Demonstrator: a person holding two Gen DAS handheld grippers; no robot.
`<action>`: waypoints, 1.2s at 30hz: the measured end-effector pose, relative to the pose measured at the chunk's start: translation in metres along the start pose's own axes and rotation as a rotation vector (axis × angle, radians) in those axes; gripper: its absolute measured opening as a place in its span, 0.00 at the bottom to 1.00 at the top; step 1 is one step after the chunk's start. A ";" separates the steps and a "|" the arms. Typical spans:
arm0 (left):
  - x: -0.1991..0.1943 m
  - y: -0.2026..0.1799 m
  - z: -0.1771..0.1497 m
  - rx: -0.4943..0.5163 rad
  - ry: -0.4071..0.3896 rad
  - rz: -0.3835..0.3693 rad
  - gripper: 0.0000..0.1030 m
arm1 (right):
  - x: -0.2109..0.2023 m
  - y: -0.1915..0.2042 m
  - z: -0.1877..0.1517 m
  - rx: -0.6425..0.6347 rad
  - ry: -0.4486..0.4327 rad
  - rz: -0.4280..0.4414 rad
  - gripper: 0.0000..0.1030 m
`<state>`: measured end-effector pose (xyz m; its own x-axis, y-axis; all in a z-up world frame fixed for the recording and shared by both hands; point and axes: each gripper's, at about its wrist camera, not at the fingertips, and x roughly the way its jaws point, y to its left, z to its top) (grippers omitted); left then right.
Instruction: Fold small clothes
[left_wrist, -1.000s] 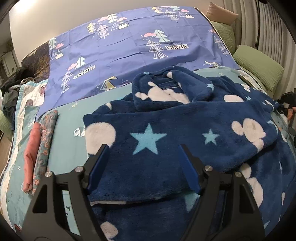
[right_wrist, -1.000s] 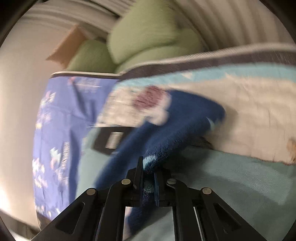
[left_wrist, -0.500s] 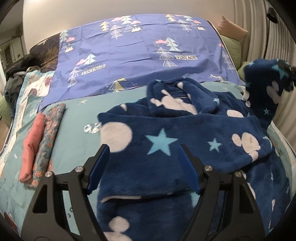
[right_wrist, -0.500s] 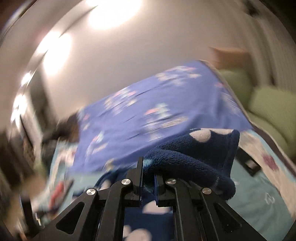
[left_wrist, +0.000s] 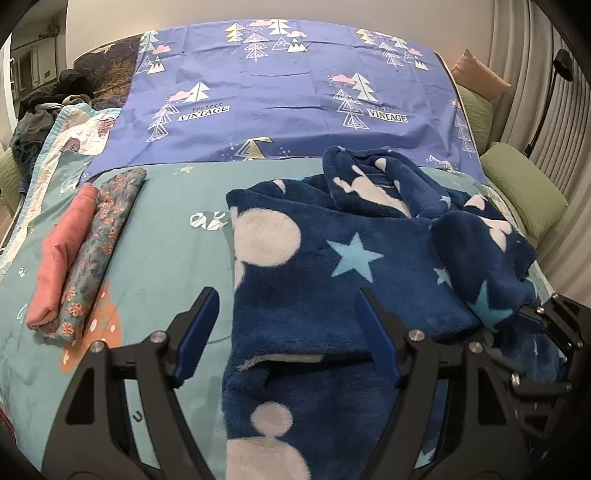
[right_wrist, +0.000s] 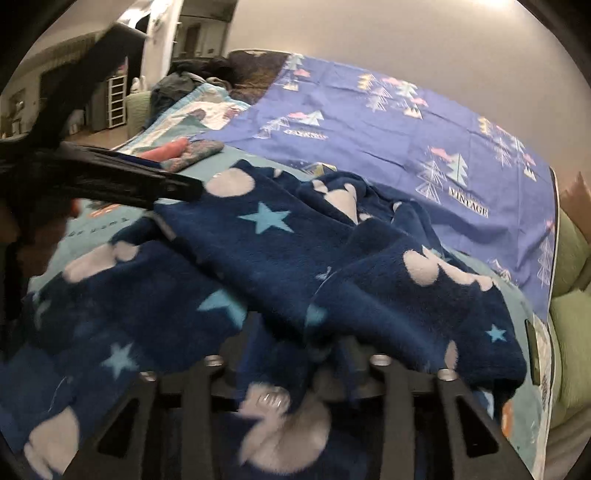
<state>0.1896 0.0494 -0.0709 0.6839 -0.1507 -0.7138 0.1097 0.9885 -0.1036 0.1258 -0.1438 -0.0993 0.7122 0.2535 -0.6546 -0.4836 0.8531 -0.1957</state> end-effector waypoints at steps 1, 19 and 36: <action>0.000 -0.001 0.000 -0.001 -0.001 -0.010 0.74 | -0.004 -0.003 -0.001 0.013 -0.004 0.013 0.47; -0.012 -0.031 -0.006 0.096 -0.023 -0.094 0.74 | 0.018 -0.150 -0.039 0.993 0.096 0.407 0.63; -0.006 0.022 -0.023 -0.055 0.054 -0.089 0.74 | 0.024 -0.078 0.057 0.748 -0.027 0.550 0.64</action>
<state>0.1713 0.0725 -0.0843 0.6333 -0.2392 -0.7360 0.1274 0.9703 -0.2056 0.2096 -0.1780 -0.0586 0.4962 0.7121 -0.4966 -0.3093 0.6795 0.6653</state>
